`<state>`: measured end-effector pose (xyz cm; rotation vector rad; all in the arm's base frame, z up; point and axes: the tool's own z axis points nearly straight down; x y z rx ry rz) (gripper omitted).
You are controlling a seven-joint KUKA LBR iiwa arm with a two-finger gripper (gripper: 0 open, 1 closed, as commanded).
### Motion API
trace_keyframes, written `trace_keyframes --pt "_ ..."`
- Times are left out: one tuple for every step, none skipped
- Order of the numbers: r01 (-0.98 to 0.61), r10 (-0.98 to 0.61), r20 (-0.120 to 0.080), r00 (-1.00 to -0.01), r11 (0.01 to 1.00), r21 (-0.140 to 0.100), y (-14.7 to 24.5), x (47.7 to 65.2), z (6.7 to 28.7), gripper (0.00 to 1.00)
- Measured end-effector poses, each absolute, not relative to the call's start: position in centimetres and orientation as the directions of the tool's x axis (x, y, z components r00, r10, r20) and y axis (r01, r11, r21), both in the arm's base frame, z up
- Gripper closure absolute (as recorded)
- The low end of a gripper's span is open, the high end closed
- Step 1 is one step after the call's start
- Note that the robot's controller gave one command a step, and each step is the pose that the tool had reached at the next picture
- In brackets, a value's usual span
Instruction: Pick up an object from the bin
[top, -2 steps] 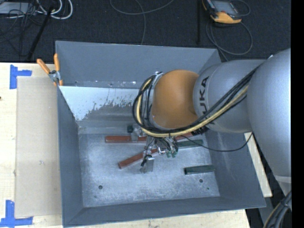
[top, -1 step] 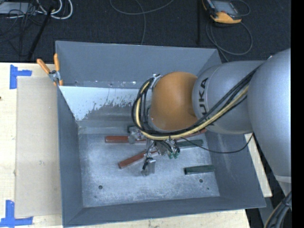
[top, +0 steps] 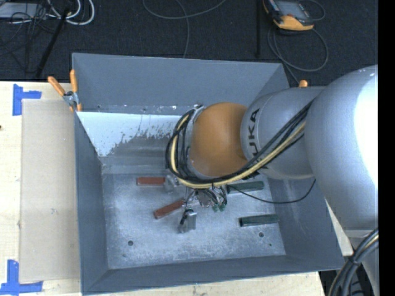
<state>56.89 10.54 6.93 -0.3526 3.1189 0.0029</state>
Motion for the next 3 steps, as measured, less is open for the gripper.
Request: trace_keyframes --pt "-0.221 -0.221 -0.005 -0.975 0.975 0.001 10.6 57.0 7.0 0.00" --pt "-0.220 -0.220 -0.001 -0.975 0.975 0.001 10.5 57.0 6.9 1.00" --pt "-0.217 -0.217 -0.005 -0.976 0.976 0.000 10.6 57.1 12.2 1.00"
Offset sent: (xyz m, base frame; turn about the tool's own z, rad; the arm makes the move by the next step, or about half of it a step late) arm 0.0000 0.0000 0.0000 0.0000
